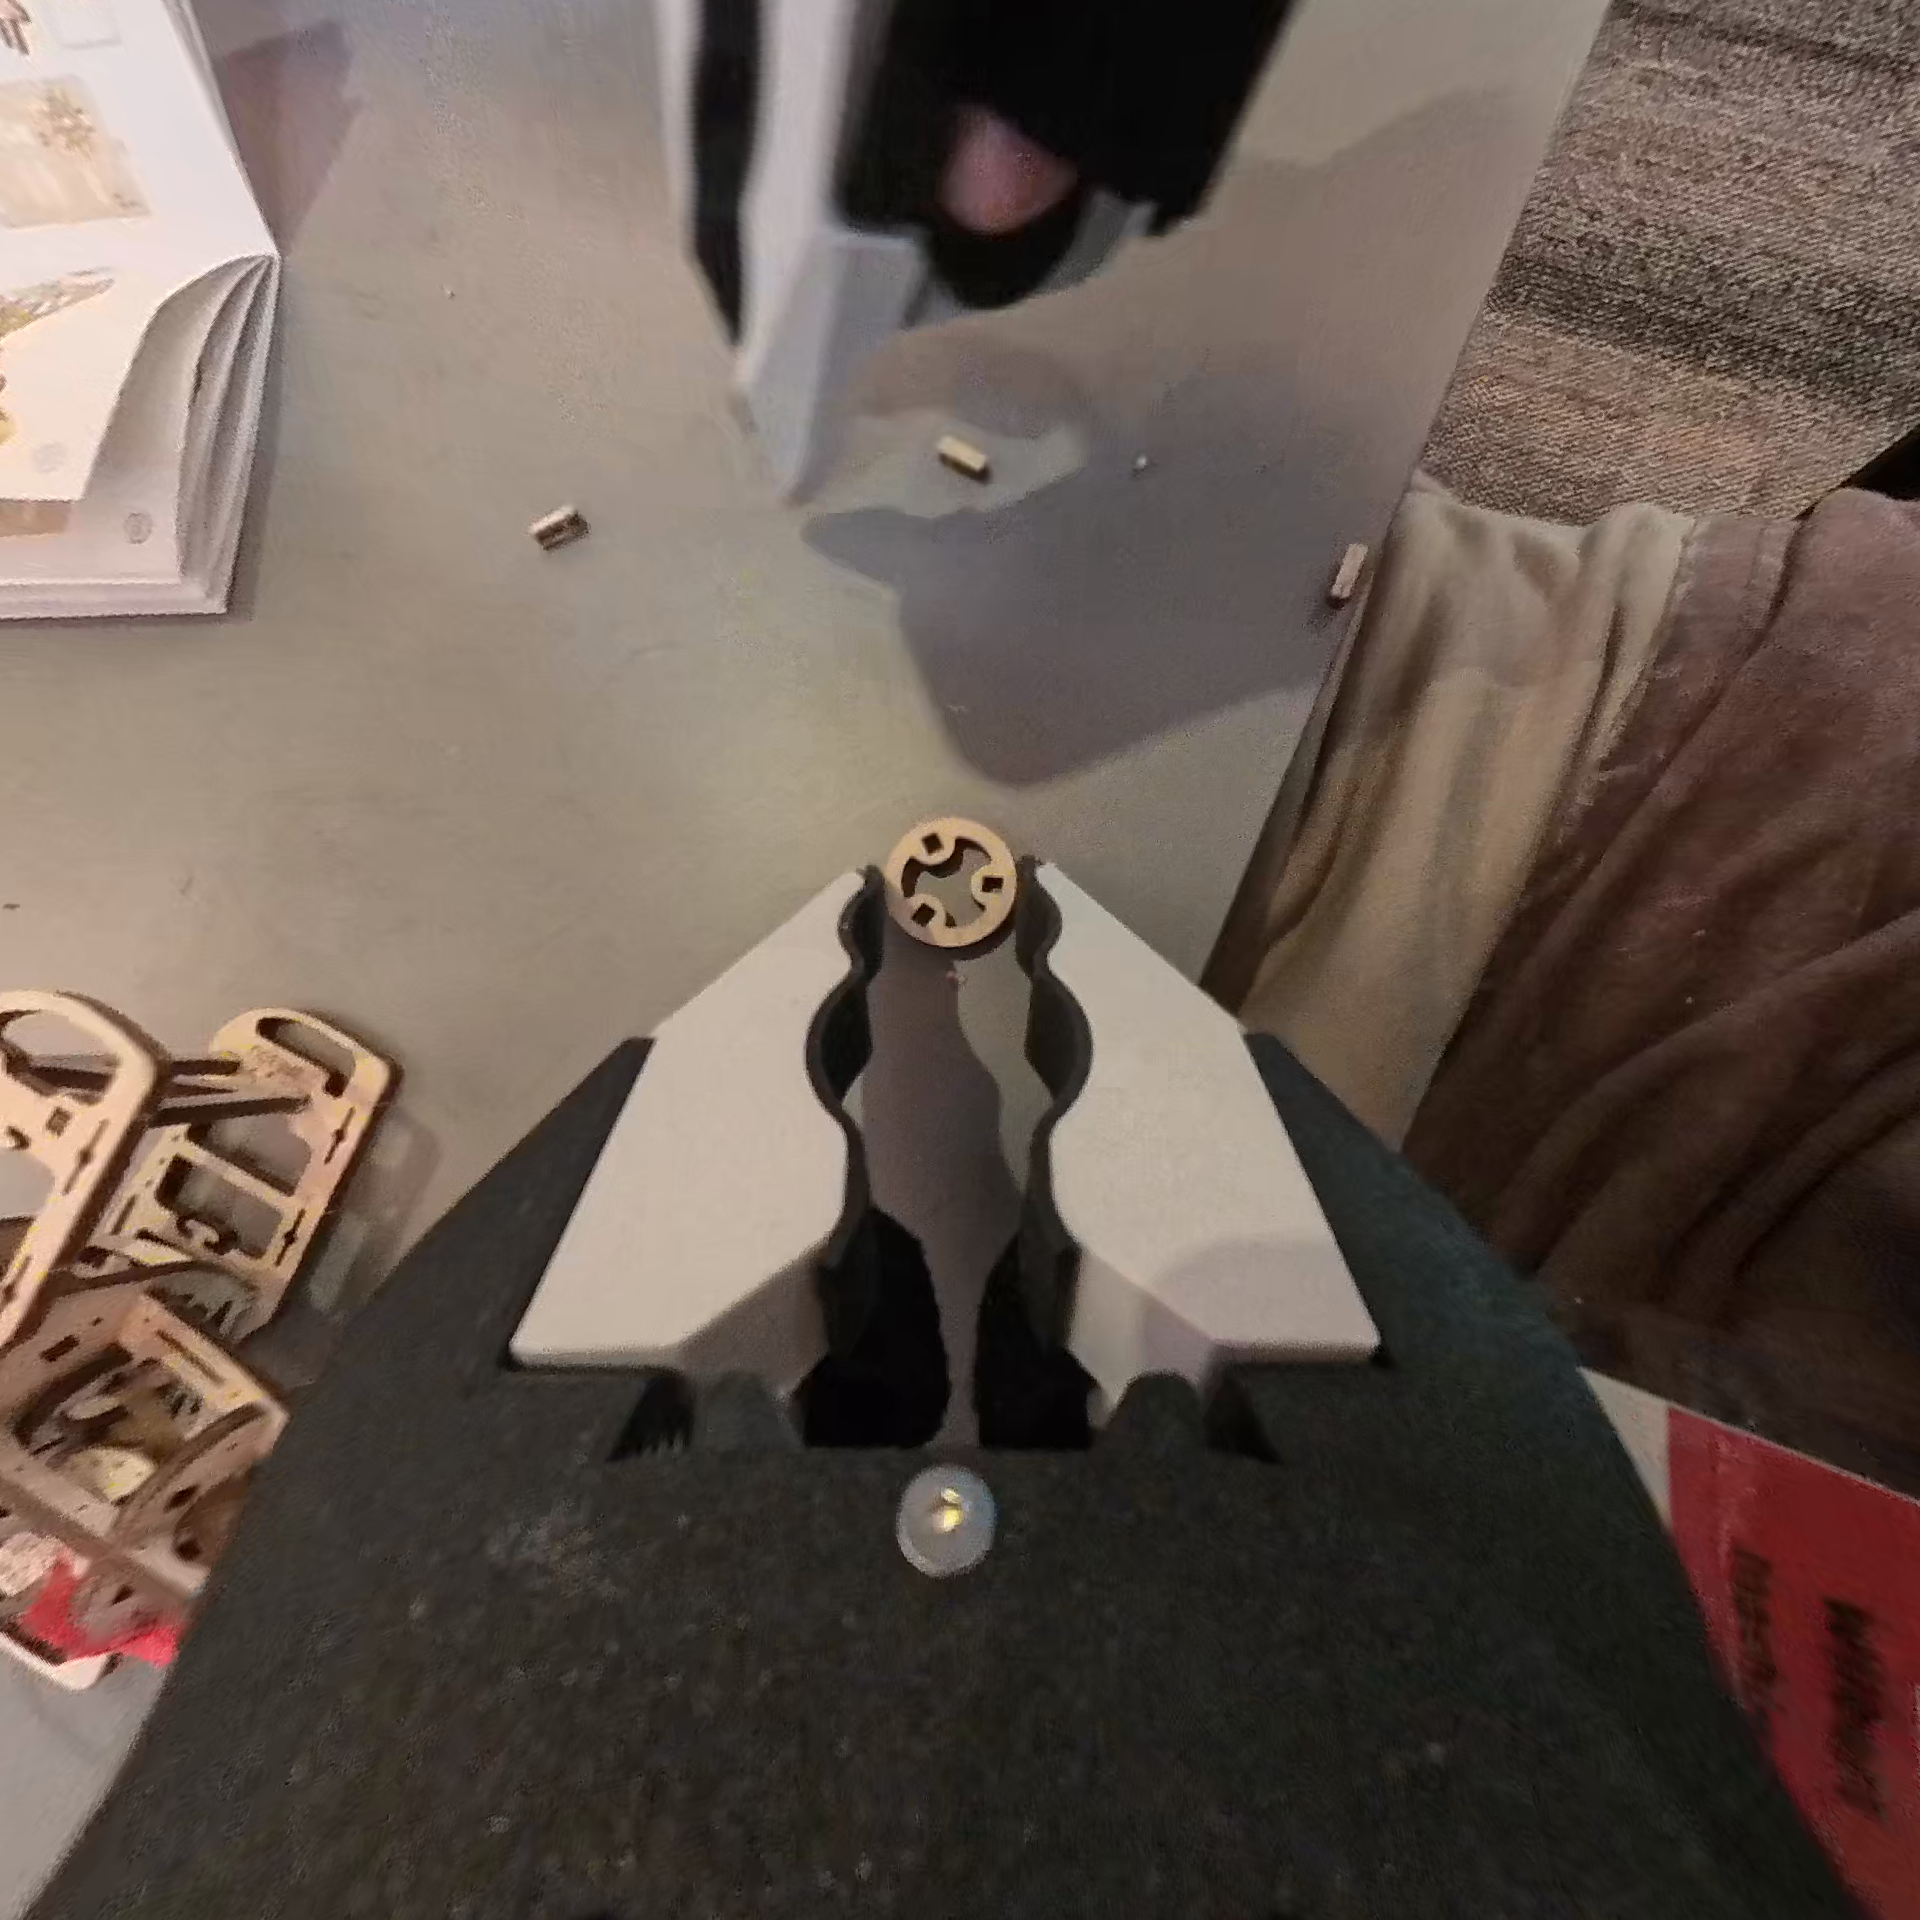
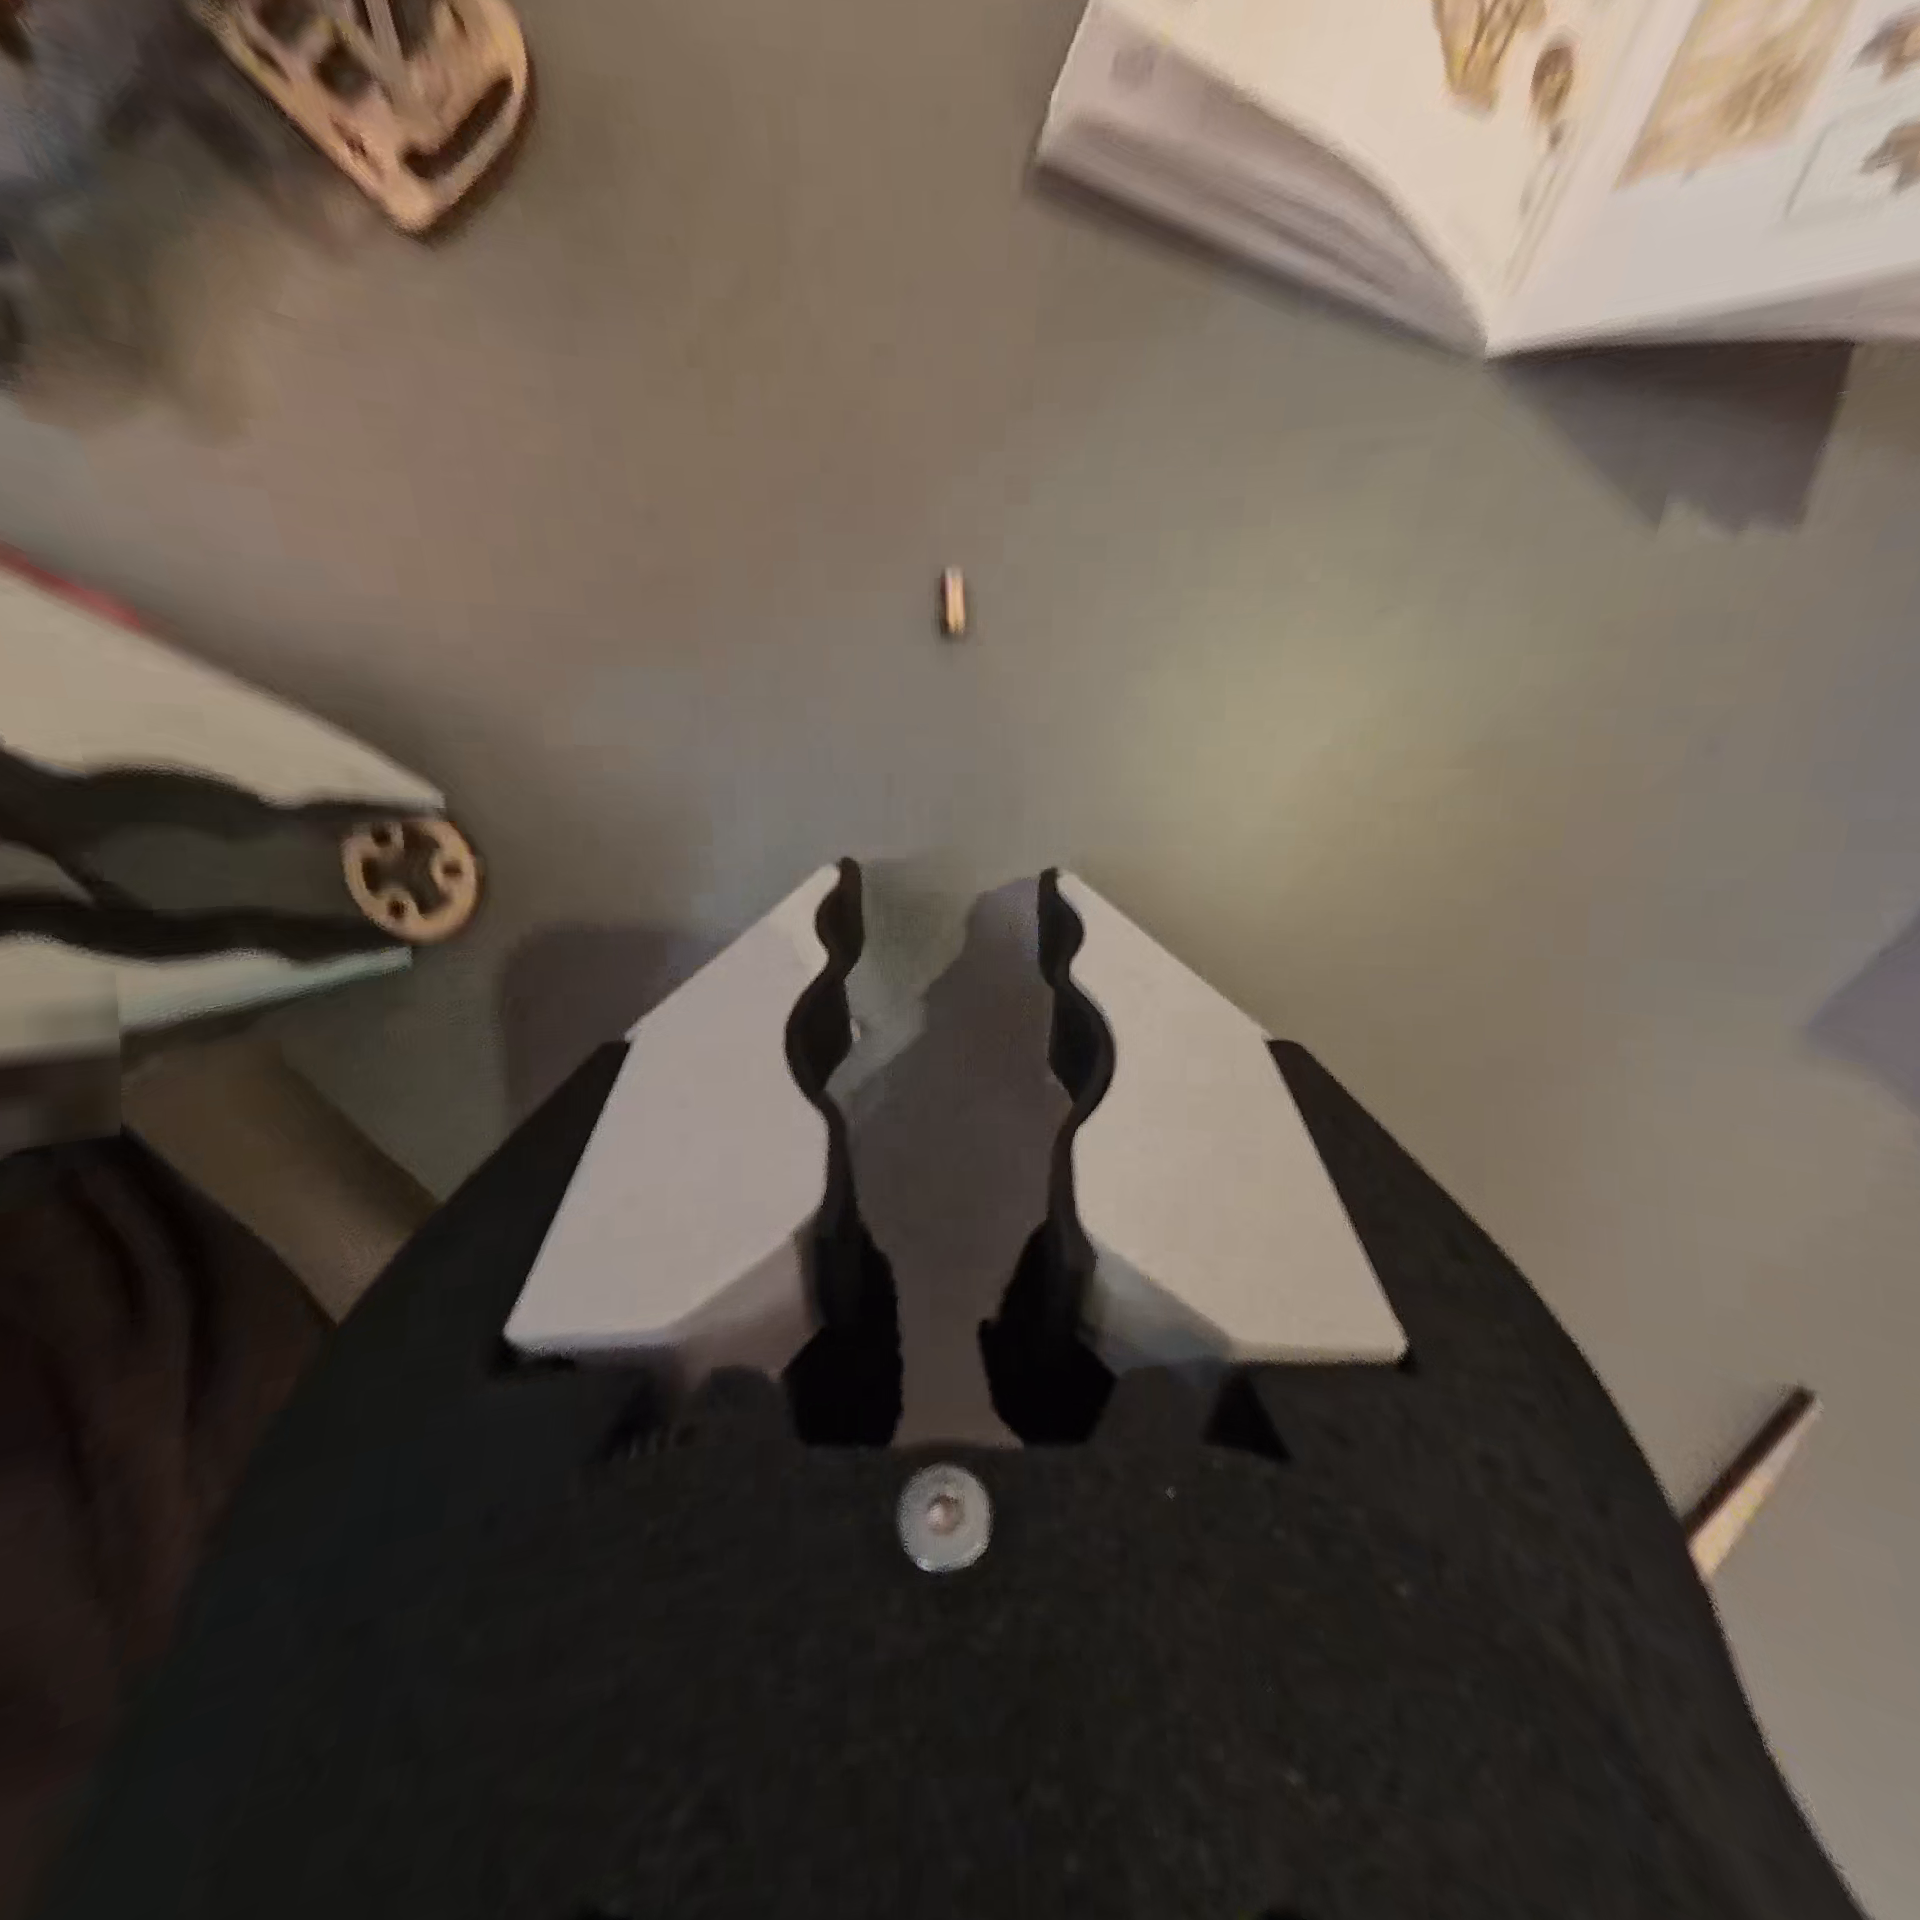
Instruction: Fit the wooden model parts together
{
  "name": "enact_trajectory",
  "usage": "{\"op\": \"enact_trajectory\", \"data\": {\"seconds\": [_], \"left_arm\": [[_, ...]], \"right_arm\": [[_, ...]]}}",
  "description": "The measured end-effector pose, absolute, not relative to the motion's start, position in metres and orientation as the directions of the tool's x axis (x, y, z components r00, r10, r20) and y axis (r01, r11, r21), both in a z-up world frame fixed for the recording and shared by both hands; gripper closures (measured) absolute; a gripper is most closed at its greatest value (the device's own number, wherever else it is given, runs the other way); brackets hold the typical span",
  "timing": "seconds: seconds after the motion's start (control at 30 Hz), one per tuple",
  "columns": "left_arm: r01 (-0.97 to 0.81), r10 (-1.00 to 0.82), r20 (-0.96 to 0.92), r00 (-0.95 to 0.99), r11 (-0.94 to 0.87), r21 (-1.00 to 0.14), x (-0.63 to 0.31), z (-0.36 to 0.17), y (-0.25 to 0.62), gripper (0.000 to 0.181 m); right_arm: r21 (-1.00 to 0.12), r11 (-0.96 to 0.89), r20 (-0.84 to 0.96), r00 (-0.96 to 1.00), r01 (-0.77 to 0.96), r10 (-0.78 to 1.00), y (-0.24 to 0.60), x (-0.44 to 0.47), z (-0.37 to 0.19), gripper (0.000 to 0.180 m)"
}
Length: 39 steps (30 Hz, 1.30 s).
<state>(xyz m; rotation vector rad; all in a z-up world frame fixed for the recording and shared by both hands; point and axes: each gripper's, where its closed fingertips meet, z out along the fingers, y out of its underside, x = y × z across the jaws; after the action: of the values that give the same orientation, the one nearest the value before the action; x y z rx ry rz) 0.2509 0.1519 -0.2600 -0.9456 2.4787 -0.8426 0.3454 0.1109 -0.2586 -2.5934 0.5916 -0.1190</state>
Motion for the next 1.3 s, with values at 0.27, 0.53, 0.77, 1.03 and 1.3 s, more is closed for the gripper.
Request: {"op": "enact_trajectory", "data": {"seconds": [0.27,0.53,0.77,1.03,1.3], "left_arm": [[-0.496,-0.71,-0.109,-0.696,0.585,-0.641,0.256,-0.26,0.16,0.158],[-0.497,-0.707,-0.109,-0.698,0.589,-0.638,0.256,-0.26,0.161,0.158],[-0.486,-0.701,-0.124,-0.703,0.599,-0.636,0.256,-0.26,0.161,0.158],[-0.5,-0.703,-0.072,-0.708,0.57,-0.652,0.256,-0.261,0.161,0.158],[-0.515,-0.711,-0.017,-0.703,0.525,-0.677,0.256,-0.261,0.161,0.158]], "right_arm": [[-0.315,-0.667,-0.223,0.736,-0.675,-0.64,0.09,0.314,-0.261,0.164],[-0.21,-0.678,-0.139,0.708,-0.705,-0.693,0.081,0.312,-0.253,0.166],[-0.191,-0.667,-0.121,0.691,-0.721,-0.713,0.089,0.31,-0.263,0.174],[-0.433,-0.583,-0.355,0.724,-0.688,-0.591,0.122,0.312,-0.24,0.178],[-0.751,-0.413,-0.445,0.857,-0.515,-0.26,0.169,0.27,-0.231,0.179]]}}
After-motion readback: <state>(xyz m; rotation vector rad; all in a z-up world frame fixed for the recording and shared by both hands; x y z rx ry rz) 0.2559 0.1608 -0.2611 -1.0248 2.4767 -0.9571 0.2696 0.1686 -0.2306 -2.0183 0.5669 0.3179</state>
